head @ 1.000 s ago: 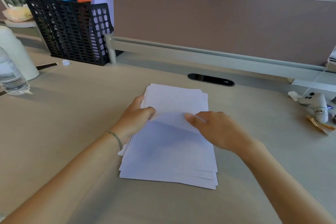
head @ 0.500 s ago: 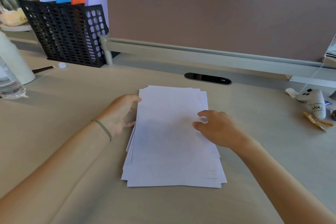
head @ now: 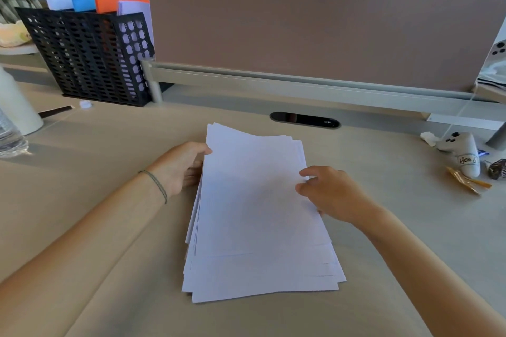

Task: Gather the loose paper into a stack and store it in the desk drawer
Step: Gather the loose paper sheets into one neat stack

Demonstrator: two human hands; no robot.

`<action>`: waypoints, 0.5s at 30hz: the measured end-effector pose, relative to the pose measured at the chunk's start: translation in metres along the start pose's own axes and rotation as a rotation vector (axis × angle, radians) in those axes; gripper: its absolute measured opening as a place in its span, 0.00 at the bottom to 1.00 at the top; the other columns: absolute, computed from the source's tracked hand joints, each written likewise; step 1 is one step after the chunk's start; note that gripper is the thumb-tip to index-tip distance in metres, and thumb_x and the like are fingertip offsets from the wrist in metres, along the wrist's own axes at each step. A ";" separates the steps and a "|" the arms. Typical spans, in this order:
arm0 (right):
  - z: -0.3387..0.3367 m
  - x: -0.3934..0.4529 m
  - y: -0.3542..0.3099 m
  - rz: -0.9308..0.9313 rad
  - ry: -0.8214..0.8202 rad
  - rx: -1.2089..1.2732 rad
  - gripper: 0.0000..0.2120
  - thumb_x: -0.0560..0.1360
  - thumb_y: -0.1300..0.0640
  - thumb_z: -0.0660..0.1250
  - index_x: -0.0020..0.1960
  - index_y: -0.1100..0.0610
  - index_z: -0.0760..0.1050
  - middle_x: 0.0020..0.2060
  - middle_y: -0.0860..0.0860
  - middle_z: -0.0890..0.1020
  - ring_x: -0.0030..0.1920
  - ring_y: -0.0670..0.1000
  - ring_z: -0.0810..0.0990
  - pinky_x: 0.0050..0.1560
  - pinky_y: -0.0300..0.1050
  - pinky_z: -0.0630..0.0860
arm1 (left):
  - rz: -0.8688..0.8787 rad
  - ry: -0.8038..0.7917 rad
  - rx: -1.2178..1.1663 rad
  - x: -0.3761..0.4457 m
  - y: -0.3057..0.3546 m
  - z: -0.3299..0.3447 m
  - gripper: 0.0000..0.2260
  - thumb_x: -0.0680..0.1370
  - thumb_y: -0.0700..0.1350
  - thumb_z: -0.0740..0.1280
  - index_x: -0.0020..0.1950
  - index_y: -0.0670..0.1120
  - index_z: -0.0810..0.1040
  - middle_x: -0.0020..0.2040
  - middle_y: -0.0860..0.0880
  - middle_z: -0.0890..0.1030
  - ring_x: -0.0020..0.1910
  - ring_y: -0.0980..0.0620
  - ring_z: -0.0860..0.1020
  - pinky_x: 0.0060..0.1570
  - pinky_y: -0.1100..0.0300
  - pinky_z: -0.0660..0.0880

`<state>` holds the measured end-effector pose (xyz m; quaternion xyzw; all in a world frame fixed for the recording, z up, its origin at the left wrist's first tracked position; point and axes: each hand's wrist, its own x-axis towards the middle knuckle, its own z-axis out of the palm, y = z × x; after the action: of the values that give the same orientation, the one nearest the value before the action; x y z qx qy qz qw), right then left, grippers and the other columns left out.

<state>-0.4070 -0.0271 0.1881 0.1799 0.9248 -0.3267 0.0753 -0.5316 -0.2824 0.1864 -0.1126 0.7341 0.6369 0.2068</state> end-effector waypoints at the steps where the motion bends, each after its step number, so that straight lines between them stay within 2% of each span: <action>1: -0.001 0.000 0.001 0.002 0.002 0.007 0.25 0.77 0.47 0.64 0.73 0.48 0.73 0.65 0.48 0.82 0.56 0.57 0.84 0.64 0.50 0.77 | -0.007 0.014 -0.036 0.000 0.001 0.001 0.12 0.74 0.45 0.67 0.56 0.45 0.80 0.51 0.44 0.82 0.42 0.46 0.79 0.43 0.55 0.75; 5: -0.002 -0.001 0.001 0.007 0.000 0.024 0.25 0.76 0.46 0.64 0.73 0.47 0.72 0.64 0.47 0.82 0.56 0.57 0.84 0.63 0.50 0.77 | -0.045 -0.025 -0.136 0.001 0.003 0.003 0.14 0.75 0.42 0.67 0.60 0.47 0.76 0.50 0.44 0.79 0.45 0.45 0.78 0.48 0.50 0.75; 7: -0.002 0.000 0.001 0.012 -0.002 0.026 0.26 0.76 0.46 0.64 0.74 0.47 0.72 0.64 0.48 0.82 0.57 0.57 0.84 0.64 0.51 0.78 | -0.067 -0.037 -0.158 0.004 0.004 0.001 0.14 0.75 0.42 0.66 0.60 0.48 0.75 0.47 0.43 0.80 0.40 0.45 0.79 0.42 0.53 0.76; 9: -0.003 0.001 0.001 0.011 0.001 0.031 0.26 0.76 0.46 0.64 0.74 0.47 0.72 0.64 0.49 0.82 0.57 0.58 0.84 0.63 0.52 0.78 | -0.088 -0.038 -0.181 0.007 0.005 -0.003 0.11 0.75 0.43 0.66 0.58 0.49 0.74 0.40 0.43 0.80 0.33 0.45 0.78 0.35 0.56 0.76; 11: -0.003 0.001 0.001 0.018 0.004 0.043 0.26 0.76 0.46 0.64 0.74 0.46 0.72 0.64 0.48 0.82 0.57 0.57 0.84 0.63 0.52 0.79 | -0.104 -0.085 -0.157 0.010 0.009 -0.007 0.12 0.75 0.46 0.67 0.57 0.50 0.73 0.33 0.46 0.79 0.30 0.46 0.76 0.34 0.57 0.74; 12: -0.004 0.000 0.000 0.022 0.003 0.047 0.26 0.76 0.47 0.64 0.74 0.46 0.72 0.65 0.48 0.82 0.57 0.57 0.84 0.63 0.52 0.79 | -0.106 -0.117 -0.107 0.011 0.009 -0.008 0.13 0.75 0.49 0.68 0.59 0.50 0.74 0.33 0.48 0.79 0.31 0.47 0.76 0.36 0.57 0.72; 13: -0.004 0.000 0.000 0.023 -0.001 0.051 0.26 0.76 0.47 0.64 0.74 0.46 0.72 0.65 0.47 0.82 0.57 0.57 0.84 0.62 0.52 0.79 | -0.091 -0.124 -0.022 0.013 0.008 -0.007 0.16 0.74 0.51 0.69 0.59 0.48 0.76 0.36 0.48 0.82 0.35 0.48 0.77 0.39 0.56 0.73; 15: -0.004 0.000 0.000 0.023 -0.001 0.060 0.26 0.76 0.47 0.64 0.74 0.46 0.72 0.64 0.48 0.82 0.56 0.57 0.85 0.62 0.51 0.79 | -0.015 -0.093 0.143 0.015 0.005 0.000 0.22 0.70 0.52 0.70 0.61 0.44 0.81 0.50 0.45 0.87 0.46 0.47 0.80 0.54 0.52 0.76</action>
<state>-0.4074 -0.0248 0.1914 0.1924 0.9124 -0.3535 0.0742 -0.5466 -0.2804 0.1842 -0.0736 0.7664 0.5859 0.2530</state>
